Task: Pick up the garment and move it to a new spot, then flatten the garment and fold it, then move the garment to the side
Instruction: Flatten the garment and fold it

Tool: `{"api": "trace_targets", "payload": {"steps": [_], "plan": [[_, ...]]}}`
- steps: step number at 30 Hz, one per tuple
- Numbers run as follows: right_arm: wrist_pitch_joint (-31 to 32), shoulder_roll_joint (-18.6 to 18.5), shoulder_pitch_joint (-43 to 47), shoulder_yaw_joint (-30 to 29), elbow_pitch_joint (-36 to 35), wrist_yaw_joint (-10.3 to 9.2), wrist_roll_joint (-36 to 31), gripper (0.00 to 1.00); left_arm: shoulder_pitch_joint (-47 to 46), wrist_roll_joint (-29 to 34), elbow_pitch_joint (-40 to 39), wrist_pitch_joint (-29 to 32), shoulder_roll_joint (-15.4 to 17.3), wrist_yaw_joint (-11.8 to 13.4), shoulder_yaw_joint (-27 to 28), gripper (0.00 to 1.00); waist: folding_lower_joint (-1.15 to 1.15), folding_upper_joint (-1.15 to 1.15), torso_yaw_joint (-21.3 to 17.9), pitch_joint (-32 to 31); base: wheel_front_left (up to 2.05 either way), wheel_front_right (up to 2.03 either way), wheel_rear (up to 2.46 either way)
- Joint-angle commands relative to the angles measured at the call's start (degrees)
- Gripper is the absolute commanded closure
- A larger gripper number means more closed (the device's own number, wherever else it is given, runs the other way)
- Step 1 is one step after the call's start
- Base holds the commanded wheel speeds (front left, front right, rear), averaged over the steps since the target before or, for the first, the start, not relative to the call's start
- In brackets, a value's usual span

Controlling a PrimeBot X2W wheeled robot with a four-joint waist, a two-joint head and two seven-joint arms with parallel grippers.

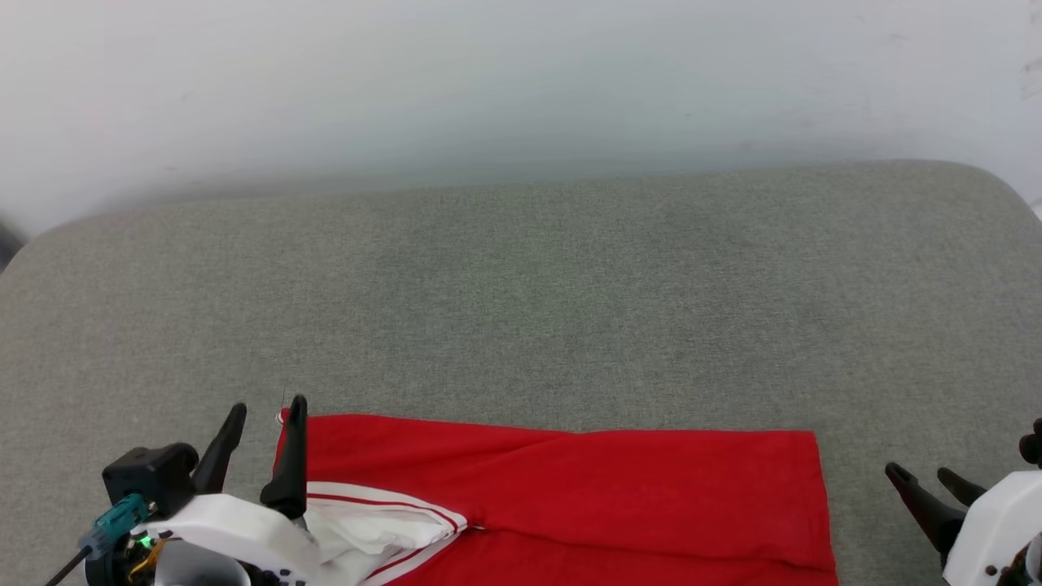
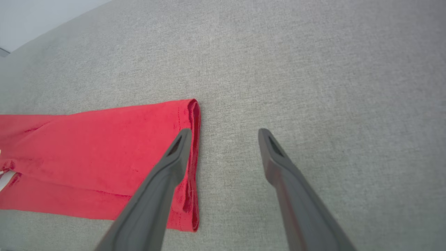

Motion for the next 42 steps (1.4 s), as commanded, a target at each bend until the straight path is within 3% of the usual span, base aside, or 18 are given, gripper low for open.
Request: {"api": "trace_targets", "payload": {"steps": [1,8,13,23,24,25,26,27,36,42], "plan": [[1.15,-0.29,-0.17,-0.35,-0.13,-0.01,0.14,0.0,-0.82,0.64,-0.32,-0.87,-0.39,0.3,0.02,0.0,0.01,0.0,0.11,-0.03,0.0,0.0,0.0],[14.5,1.1,-1.49,-3.0,-2.05,-0.01,-1.89,0.0,-4.84,8.71,-3.34,-6.12,-1.51,2.58,-0.44,0.0,0.01,0.0,3.06,2.72,0.0,0.0,0.0],[17.18,2.94,-2.47,-3.05,-1.23,-0.01,-2.65,0.0,-6.17,11.64,-4.54,-6.97,-2.84,3.12,-0.36,0.0,0.01,0.0,4.99,5.07,0.0,0.0,0.0],[20.92,5.97,-5.17,-1.08,5.96,-0.01,-1.78,0.0,-7.51,14.88,-5.72,-7.36,-5.14,1.51,0.24,0.0,0.01,0.0,7.82,9.07,0.0,0.0,0.0],[21.35,6.16,-5.17,-0.52,6.38,-0.01,-1.75,0.06,-7.58,14.88,-5.69,-7.36,-5.22,1.39,0.44,0.0,0.01,0.0,7.89,9.19,0.0,0.0,0.0],[21.79,6.38,-5.19,-0.14,6.74,0.0,-1.4,0.56,-7.67,15.08,-5.71,-7.37,-5.35,1.16,0.65,0.0,0.01,0.0,7.92,9.24,0.0,0.0,0.0],[22.2,6.61,-5.25,0.2,6.99,0.02,-0.94,0.91,-7.8,15.27,-5.74,-7.38,-5.44,1.1,0.84,0.0,0.01,0.0,7.91,9.3,0.0,0.0,0.0],[22.43,6.76,-5.41,0.36,7.11,0.07,-0.58,1.0,-7.89,15.43,-5.68,-7.38,-5.46,0.95,0.97,0.0,0.01,0.0,7.89,9.28,0.0,0.0,0.0],[20.16,3.27,-8.39,1.42,3.99,-0.01,0.88,1.0,-5.95,16.8,-4.07,-7.05,-4.41,1.88,1.61,0.0,0.01,0.0,6.29,6.77,0.0,0.0,0.0],[21.98,0.43,-11.31,-0.21,4.73,-0.02,0.72,1.0,-5.04,16.81,-4.1,-6.34,-4.42,2.84,1.42,0.0,0.01,0.0,4.61,4.91,0.0,0.0,0.0]]}}
